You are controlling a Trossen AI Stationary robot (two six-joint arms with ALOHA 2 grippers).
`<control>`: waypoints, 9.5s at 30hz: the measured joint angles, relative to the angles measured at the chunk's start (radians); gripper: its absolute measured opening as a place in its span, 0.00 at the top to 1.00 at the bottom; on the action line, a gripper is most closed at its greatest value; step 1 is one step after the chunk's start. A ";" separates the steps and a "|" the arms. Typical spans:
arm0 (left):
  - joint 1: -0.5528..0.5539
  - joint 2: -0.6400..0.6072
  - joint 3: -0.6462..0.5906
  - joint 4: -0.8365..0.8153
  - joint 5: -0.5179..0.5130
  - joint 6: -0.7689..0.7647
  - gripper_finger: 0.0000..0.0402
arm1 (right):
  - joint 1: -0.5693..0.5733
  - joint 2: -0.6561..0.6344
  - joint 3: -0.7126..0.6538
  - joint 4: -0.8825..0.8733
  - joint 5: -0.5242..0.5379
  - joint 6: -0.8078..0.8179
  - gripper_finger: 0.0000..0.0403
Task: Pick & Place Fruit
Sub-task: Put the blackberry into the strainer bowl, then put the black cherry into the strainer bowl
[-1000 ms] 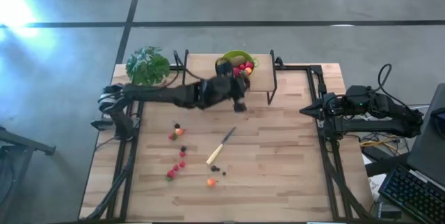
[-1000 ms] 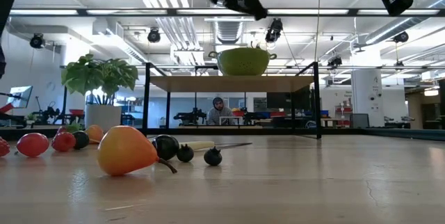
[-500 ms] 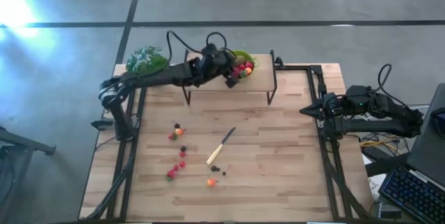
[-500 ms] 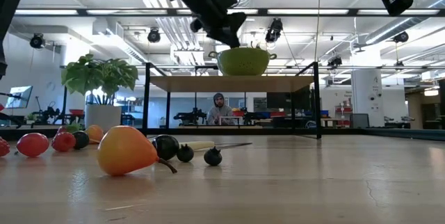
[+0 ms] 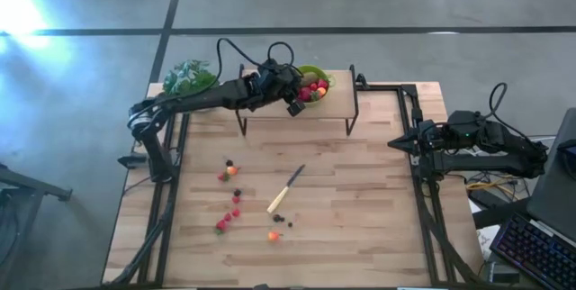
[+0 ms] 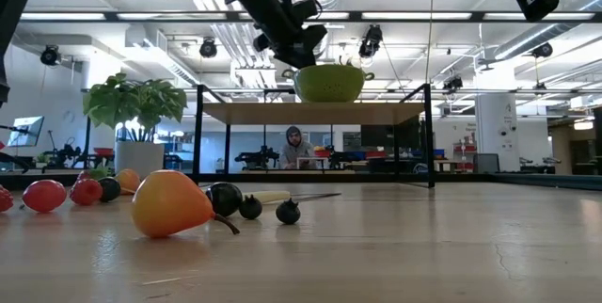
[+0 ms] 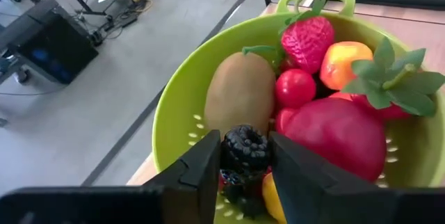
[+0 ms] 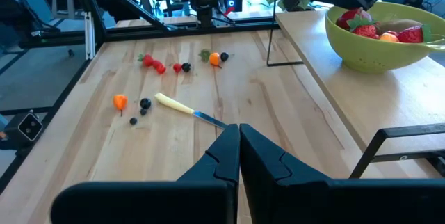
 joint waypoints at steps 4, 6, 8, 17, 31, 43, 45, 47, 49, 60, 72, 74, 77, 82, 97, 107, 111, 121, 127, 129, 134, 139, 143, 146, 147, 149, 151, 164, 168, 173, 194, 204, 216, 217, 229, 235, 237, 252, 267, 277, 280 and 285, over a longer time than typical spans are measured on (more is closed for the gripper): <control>0.000 0.000 0.000 -0.013 0.000 -0.017 0.66 | 0.000 0.000 0.000 0.000 0.000 0.000 0.98; 0.000 0.000 0.000 -0.017 0.000 -0.017 0.63 | 0.000 0.000 0.000 0.000 0.000 0.000 0.98; 0.000 0.000 0.000 -0.022 0.000 -0.017 0.60 | 0.000 0.000 0.000 0.000 0.000 0.000 0.98; -0.023 -0.054 0.000 -0.045 0.000 0.134 0.55 | 0.000 0.000 0.000 0.000 0.000 0.000 0.98; -0.253 -0.241 0.000 -0.189 0.215 0.158 0.55 | 0.000 0.000 0.000 0.000 0.000 0.000 0.98; -0.647 -0.237 -0.115 -0.284 0.230 0.157 0.56 | 0.000 0.000 0.000 0.000 0.000 0.000 0.98; -0.698 -0.237 -0.149 -0.283 0.226 0.154 0.55 | 0.000 0.000 0.000 0.000 0.000 0.000 0.98; -0.740 -0.234 -0.191 -0.259 0.223 0.153 0.56 | 0.000 0.000 0.000 0.000 0.000 0.000 0.98; -0.770 -0.228 -0.238 -0.202 0.223 0.153 0.55 | 0.000 0.000 0.000 0.000 0.000 0.000 0.98; -0.812 -0.146 -0.373 -0.100 0.217 0.199 0.55 | 0.000 0.000 0.000 0.000 0.000 0.000 0.98; -0.811 -0.001 -0.361 -0.082 0.219 0.219 0.55 | 0.000 0.000 0.000 0.000 0.000 0.000 0.98; -0.811 0.021 -0.353 -0.081 0.220 0.220 0.56 | 0.000 0.000 0.000 0.000 0.000 0.000 0.98; -0.811 0.053 -0.341 -0.077 0.220 0.230 0.55 | 0.000 0.000 0.000 0.000 0.000 0.000 0.98; -0.805 0.099 -0.323 -0.076 0.221 0.243 0.55 | 0.000 0.000 0.000 0.000 0.000 0.000 0.98; -0.783 0.122 -0.326 -0.093 0.266 0.201 0.56 | 0.000 0.000 0.000 0.000 0.000 0.000 0.98; -0.778 0.127 -0.327 -0.103 0.273 0.193 0.63 | 0.000 0.000 0.000 0.000 0.000 0.000 0.98; -0.775 0.127 -0.327 -0.110 0.273 0.186 0.66 | 0.000 0.000 0.000 0.000 0.000 0.000 0.98; -0.771 0.128 -0.327 -0.138 0.273 0.148 0.70 | 0.000 0.000 0.000 0.000 0.000 0.000 0.98; -0.771 0.128 -0.327 -0.141 0.273 0.151 0.71 | 0.000 0.000 0.000 0.000 0.000 0.000 0.98; -0.771 0.128 -0.324 -0.146 0.273 0.151 0.72 | 0.000 0.000 0.000 0.000 0.000 0.000 0.98; -0.771 0.129 -0.291 -0.151 0.276 0.151 0.76 | 0.000 0.000 0.000 0.000 0.000 0.000 0.98; -0.771 0.129 -0.273 -0.151 0.322 0.151 0.77 | 0.000 0.000 0.000 0.000 0.000 0.000 0.98; -0.771 0.129 -0.255 -0.170 0.331 0.162 0.77 | 0.000 0.000 0.000 0.000 0.000 0.000 0.98; -0.772 0.127 -0.238 -0.179 0.331 0.163 0.77 | 0.000 0.000 0.000 0.000 0.000 0.000 0.98; -0.771 0.126 -0.234 -0.181 0.331 0.163 0.77 | 0.000 0.000 0.000 0.000 0.000 0.000 0.98; -0.771 0.125 -0.234 -0.184 0.331 0.163 0.77 | 0.000 0.000 0.000 0.000 0.000 0.000 0.98; -0.771 0.124 -0.234 -0.188 0.331 0.165 0.77 | 0.000 0.000 0.000 0.000 0.000 0.000 0.98; -0.771 0.118 -0.242 -0.209 0.317 0.061 0.77 | 0.000 0.000 0.000 0.000 0.000 0.000 0.98; -0.770 0.118 -0.242 -0.208 0.312 0.073 0.76 | 0.000 0.000 0.000 0.000 0.000 0.000 0.98; -0.770 0.141 -0.243 -0.203 0.312 0.051 0.68 | 0.000 0.000 0.000 0.000 0.000 0.000 0.98; -0.768 0.212 -0.243 -0.180 0.316 0.046 0.55 | 0.000 0.000 0.000 0.000 0.000 0.000 0.98; -0.768 0.212 -0.239 -0.190 0.317 0.060 0.80 | 0.000 0.000 0.000 0.000 0.000 0.000 0.98; -0.768 0.212 -0.237 -0.202 0.310 0.097 0.99 | 0.000 0.000 0.000 0.000 0.000 0.000 0.98; -0.768 0.212 -0.235 -0.203 0.308 0.097 0.99 | 0.000 0.000 0.000 0.000 0.000 0.000 0.98; -0.768 0.155 -0.215 -0.257 0.285 0.088 1.00 | 0.000 0.000 0.000 0.000 0.000 0.000 0.98; -0.767 0.091 -0.215 -0.270 0.261 0.087 1.00 | 0.000 0.000 0.000 0.000 0.000 0.000 0.98; -0.766 0.068 -0.214 -0.282 0.247 0.086 1.00 | 0.000 0.000 0.000 0.000 0.000 0.000 0.98; -0.762 0.082 -0.214 -0.197 0.261 0.105 0.73 | 0.000 0.000 0.000 0.000 0.000 0.000 0.98; -0.761 0.173 -0.214 -0.133 0.278 0.107 0.54 | 0.000 0.000 0.000 0.000 0.000 0.000 0.98; -0.762 0.225 -0.215 -0.105 0.282 0.107 0.55 | 0.000 0.000 0.000 0.000 0.000 0.000 0.98; -0.762 0.226 -0.214 -0.102 0.280 0.106 0.55 | 0.000 0.000 0.000 0.000 0.000 0.000 0.98; -0.762 0.226 -0.214 -0.105 0.280 0.098 0.56 | 0.000 0.000 0.000 0.000 0.000 0.000 0.98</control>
